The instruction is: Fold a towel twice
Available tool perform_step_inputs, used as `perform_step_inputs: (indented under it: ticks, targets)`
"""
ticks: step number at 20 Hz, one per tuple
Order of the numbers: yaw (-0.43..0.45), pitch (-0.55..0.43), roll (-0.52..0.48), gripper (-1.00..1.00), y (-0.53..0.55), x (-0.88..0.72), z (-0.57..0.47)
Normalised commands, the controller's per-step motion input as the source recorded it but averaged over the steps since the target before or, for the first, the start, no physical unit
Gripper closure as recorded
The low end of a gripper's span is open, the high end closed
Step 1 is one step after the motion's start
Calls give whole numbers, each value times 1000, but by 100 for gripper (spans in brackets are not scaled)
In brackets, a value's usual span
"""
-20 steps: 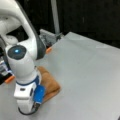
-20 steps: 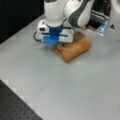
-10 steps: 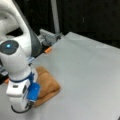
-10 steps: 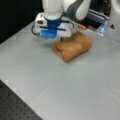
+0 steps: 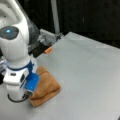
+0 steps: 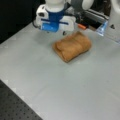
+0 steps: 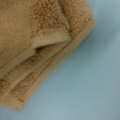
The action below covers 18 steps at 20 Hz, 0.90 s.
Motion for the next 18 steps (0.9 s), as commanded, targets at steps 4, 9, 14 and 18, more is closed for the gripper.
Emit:
perform_step_inputs:
  ticks: [4, 9, 14, 18]
  targets:
    - [-133, 33, 51, -100, 304, -123, 194]
    - [-158, 14, 177, -100, 628, -205, 149]
    - [-281, -26, -81, -100, 765, -197, 80]
    - [-275, -79, -132, -100, 694, -181, -64]
